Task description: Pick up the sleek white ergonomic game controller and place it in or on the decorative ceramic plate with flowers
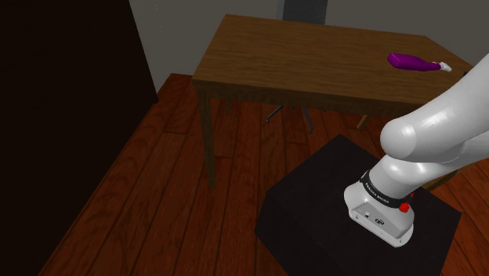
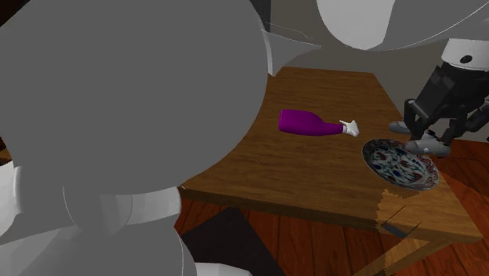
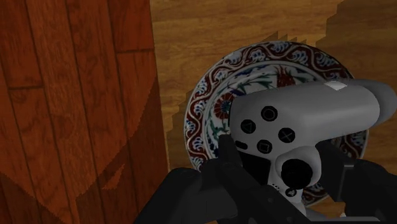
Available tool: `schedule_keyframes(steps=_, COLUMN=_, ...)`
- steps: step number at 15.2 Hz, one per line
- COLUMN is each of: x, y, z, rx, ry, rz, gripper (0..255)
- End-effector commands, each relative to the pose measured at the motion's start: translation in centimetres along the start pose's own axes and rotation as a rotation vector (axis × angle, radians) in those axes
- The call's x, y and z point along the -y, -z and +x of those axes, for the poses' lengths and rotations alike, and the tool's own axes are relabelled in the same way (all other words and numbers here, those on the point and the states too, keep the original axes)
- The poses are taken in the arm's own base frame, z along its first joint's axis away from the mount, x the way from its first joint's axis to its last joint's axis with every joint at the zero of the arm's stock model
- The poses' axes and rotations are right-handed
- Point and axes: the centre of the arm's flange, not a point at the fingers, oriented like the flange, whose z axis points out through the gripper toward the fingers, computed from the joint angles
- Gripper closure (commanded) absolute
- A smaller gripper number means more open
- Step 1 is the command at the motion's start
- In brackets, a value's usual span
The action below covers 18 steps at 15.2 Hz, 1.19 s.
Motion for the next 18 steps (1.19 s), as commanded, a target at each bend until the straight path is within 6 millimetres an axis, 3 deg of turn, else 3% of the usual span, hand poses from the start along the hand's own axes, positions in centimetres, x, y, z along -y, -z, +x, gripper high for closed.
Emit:
schedule_keyframes(steps=1, x=0.1, y=-0.9, z=0.0, rx=-0.001, ry=0.000, rz=0.000, gripper=255)
schedule_keyframes(steps=10, x=0.8, y=-5.8, z=0.3, rx=-0.001, ry=0.000, rz=0.000, gripper=255)
schedule_keyframes(steps=18, x=0.8, y=-5.8, z=0.3, rx=-0.001, ry=0.000, rz=0.000, gripper=255)
